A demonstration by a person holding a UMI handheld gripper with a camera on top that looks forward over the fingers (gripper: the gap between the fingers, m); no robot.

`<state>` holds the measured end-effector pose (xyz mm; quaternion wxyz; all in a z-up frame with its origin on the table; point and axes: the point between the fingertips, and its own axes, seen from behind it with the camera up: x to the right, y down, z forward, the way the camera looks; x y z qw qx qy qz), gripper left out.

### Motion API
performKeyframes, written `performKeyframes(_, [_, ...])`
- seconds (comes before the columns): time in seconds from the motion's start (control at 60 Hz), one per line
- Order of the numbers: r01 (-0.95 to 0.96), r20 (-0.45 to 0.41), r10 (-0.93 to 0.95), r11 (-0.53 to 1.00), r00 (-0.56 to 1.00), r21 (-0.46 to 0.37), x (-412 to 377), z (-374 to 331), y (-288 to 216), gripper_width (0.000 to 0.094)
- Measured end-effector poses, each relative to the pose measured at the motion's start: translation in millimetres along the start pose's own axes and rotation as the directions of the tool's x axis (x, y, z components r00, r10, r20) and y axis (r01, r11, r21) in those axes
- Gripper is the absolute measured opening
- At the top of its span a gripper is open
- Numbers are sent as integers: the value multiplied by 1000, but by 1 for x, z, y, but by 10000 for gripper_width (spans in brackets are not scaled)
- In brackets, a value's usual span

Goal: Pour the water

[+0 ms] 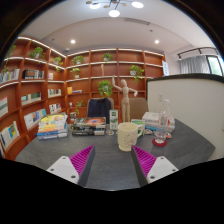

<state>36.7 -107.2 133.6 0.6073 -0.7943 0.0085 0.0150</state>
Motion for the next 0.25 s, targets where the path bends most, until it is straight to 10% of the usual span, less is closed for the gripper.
performKeyframes(0.25, [0,50,0,1000,999,-7,-30,-3,4,757])
